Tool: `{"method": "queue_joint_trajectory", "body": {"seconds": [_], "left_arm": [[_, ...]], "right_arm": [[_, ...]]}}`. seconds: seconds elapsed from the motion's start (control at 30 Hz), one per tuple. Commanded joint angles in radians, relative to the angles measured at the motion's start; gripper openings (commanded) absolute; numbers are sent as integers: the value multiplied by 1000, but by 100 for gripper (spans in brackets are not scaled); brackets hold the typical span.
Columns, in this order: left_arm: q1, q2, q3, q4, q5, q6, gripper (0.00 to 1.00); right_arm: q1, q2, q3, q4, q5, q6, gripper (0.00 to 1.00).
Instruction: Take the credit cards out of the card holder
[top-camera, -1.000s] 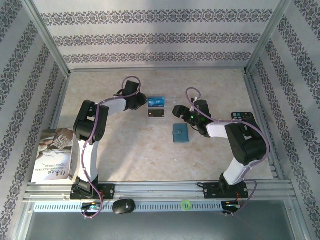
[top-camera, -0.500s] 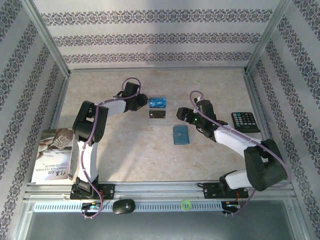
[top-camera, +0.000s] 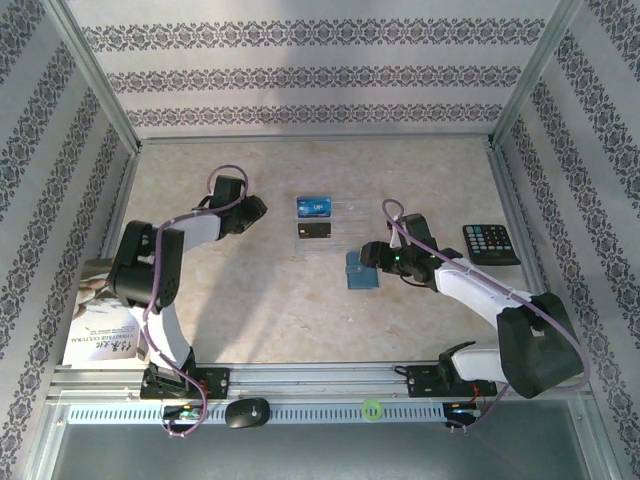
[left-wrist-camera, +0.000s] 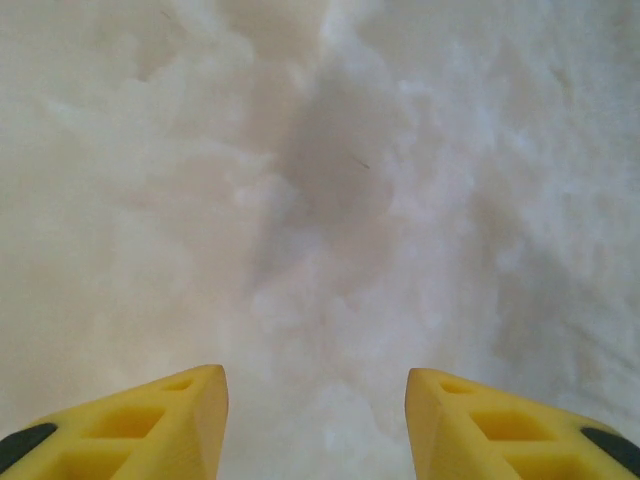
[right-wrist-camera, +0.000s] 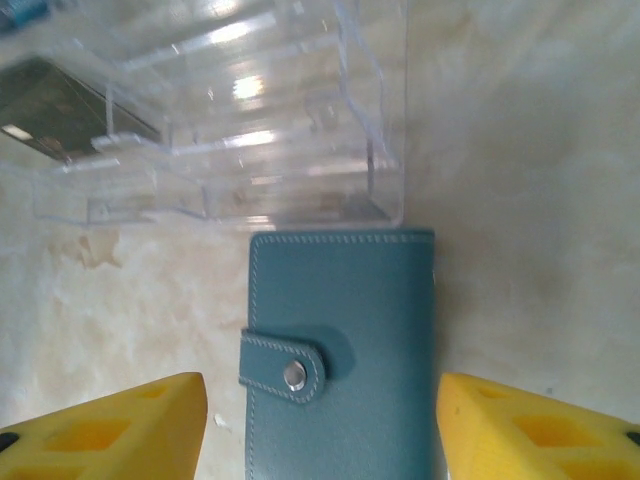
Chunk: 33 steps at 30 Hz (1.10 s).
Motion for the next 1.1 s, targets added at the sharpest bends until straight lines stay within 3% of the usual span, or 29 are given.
{"method": "queue_joint_trajectory", "body": {"seconds": [0.0,0.27,0.5,0.7,0.87,1.07], "left_arm": [[-7,-141,-97,103,10,-2,52],[-31,-301,-326,184,135,-36,53],[-53,-374,-430,275,219,-86,54],[-91,-399,-447,324,278,-86,54],[-101,-394,-402,267,366,-35,54],[-124,-424,-392,202,384,34,54]], "right_arm": [[-19,40,-13,-33,-76,-19,62],[-26,171,22,-32,-73,-42,58],[-10,209,3,-3,-66,-26,27],[22,161,-14,-2,-56,-28,11],[60,137,2,-42,-95,-52,8],[196,140,95,-208,-99,-154,7]]}}
